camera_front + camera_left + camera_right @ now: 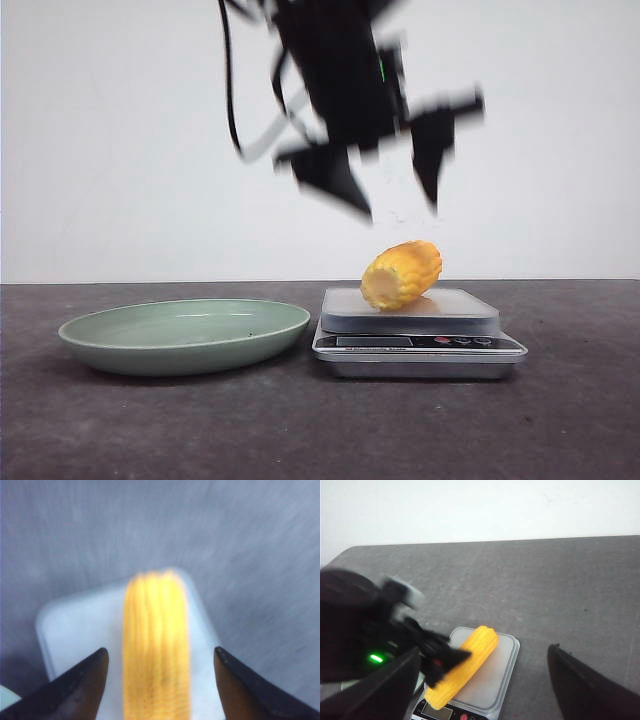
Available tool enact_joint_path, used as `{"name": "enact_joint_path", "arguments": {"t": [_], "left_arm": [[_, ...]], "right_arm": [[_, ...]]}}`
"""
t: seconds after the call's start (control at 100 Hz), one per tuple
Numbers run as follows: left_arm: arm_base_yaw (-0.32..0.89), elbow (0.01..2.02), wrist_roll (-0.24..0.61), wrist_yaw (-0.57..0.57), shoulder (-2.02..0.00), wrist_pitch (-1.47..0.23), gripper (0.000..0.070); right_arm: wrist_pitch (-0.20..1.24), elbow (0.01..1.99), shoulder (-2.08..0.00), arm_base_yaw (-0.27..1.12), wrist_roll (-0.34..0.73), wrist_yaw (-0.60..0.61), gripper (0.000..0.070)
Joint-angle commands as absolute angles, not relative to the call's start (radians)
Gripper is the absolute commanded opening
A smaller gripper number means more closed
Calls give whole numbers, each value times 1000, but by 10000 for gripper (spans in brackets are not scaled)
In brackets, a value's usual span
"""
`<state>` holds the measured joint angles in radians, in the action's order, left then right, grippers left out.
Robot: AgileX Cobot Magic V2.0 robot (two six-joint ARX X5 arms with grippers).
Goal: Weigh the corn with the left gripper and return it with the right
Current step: 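Lower the corn onto the scale, open the left gripper, withdraw upward, then lower the right gripper onto the corn on the scale and close it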
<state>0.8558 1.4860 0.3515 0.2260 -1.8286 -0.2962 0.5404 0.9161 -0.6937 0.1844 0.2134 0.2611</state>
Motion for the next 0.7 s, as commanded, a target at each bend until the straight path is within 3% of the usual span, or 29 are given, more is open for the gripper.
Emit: {"name": "enact_joint_path", "arguments": {"t": [0.0, 0.2, 0.42, 0.69], "left_arm": [[864, 1530, 247, 274, -1737, -303, 402], [782, 1530, 141, 366, -1479, -508, 402], [582, 1528, 147, 424, -1214, -735, 402], [424, 1526, 139, 427, -874, -921, 401]], "right_arm": [[529, 934, -698, 189, 209, 262, 512], [529, 934, -698, 189, 209, 262, 512], [521, 934, -698, 198, 208, 265, 515], [481, 934, -743, 257, 220, 262, 585]]}}
